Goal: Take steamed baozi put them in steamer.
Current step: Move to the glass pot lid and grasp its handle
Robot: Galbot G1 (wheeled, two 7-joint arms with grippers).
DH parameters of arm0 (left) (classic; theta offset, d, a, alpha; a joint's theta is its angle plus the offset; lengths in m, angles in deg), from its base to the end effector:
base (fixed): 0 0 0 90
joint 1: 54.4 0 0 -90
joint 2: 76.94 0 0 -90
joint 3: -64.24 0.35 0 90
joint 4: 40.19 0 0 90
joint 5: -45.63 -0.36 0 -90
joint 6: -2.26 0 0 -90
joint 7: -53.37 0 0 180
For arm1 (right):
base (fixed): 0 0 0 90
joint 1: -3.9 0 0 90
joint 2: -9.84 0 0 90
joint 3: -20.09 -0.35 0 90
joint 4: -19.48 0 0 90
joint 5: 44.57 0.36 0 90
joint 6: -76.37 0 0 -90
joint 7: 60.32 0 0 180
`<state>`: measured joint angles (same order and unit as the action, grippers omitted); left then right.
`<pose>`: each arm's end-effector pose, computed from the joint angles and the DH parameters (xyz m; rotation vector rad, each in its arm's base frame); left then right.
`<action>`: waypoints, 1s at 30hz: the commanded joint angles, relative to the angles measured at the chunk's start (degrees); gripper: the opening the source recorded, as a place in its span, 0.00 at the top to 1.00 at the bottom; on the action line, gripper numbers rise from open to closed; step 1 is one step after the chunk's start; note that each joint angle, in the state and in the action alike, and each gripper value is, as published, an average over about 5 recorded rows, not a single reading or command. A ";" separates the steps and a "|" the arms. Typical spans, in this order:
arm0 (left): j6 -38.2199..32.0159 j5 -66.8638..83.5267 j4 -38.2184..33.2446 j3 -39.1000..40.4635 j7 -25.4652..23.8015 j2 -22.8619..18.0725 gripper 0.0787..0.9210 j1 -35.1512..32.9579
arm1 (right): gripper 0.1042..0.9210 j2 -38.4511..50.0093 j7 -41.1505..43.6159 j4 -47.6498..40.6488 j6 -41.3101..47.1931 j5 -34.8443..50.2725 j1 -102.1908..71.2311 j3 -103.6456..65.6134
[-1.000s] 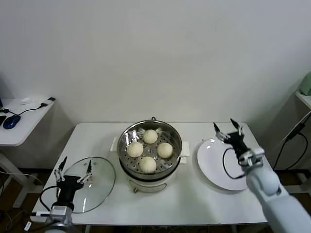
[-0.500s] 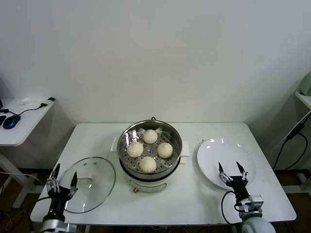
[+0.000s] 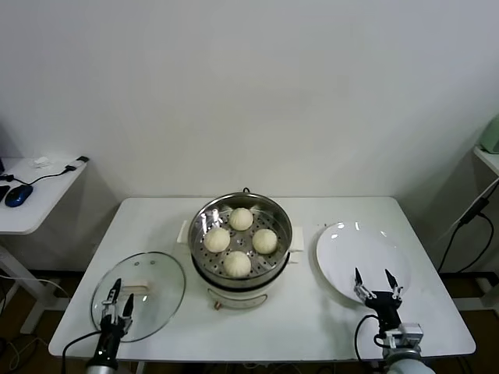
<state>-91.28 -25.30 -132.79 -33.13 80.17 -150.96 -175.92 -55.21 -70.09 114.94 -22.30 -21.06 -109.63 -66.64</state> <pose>0.1430 0.1362 -0.4491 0.0722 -2.2099 -2.1679 0.2103 -0.1147 -0.4132 -0.1124 -2.9442 0.0191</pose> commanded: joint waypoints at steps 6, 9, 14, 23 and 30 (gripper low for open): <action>2.53 -4.08 6.49 0.96 -0.79 -0.51 0.12 6.98 | 0.12 -1.15 -1.17 0.05 -0.70 -0.23 -2.23 -0.43; 3.07 -3.73 7.62 1.15 -1.54 -0.14 0.12 8.20 | 0.12 -1.23 -1.07 0.07 -0.85 -0.21 -2.55 -0.49; 3.56 -2.65 9.52 1.49 -2.36 0.38 0.12 9.76 | 0.12 -1.56 -0.95 0.11 -0.96 -0.39 -2.72 -0.49; 3.65 -1.50 9.36 1.61 -2.75 0.33 0.20 9.74 | 0.12 -1.86 -0.64 -1.19 -1.22 -0.99 -2.35 -0.01; 3.53 -1.59 12.33 1.61 -2.02 0.10 0.45 10.17 | 0.12 -1.92 -0.49 -1.59 -1.09 -1.02 -1.77 0.39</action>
<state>-87.91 -27.08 -123.43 -31.58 77.97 -150.71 -166.81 -56.99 -70.66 113.73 -23.45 -22.02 -111.53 -66.42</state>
